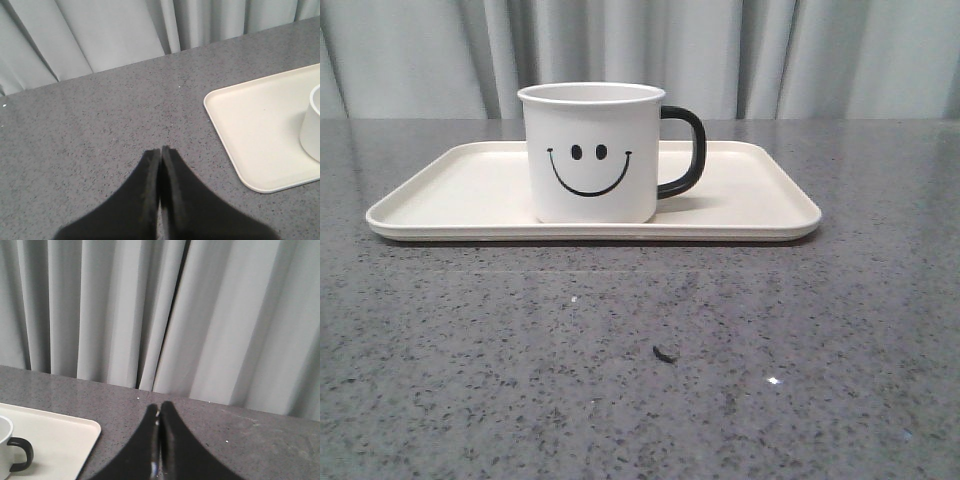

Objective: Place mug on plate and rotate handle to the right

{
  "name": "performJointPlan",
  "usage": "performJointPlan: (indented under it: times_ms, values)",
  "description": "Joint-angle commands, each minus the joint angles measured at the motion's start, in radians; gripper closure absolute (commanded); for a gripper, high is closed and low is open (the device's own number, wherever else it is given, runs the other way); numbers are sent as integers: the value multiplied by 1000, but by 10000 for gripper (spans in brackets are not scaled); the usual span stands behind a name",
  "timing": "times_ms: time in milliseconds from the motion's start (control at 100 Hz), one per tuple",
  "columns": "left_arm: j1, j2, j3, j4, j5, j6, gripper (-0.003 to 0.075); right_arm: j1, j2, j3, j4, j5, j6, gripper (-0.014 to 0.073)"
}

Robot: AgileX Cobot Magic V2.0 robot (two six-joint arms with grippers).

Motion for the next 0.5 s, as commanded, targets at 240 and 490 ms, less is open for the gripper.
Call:
performJointPlan:
  times_ms: [240, 490]
  values:
    - [269, -174, 458, -27, -751, -11, 739, -4, 12, -20, -8, -73, -1, 655]
    - [424, -405, 725, -202, -896, -11, 739, -4, 12, -20, -8, -73, -1, 655]
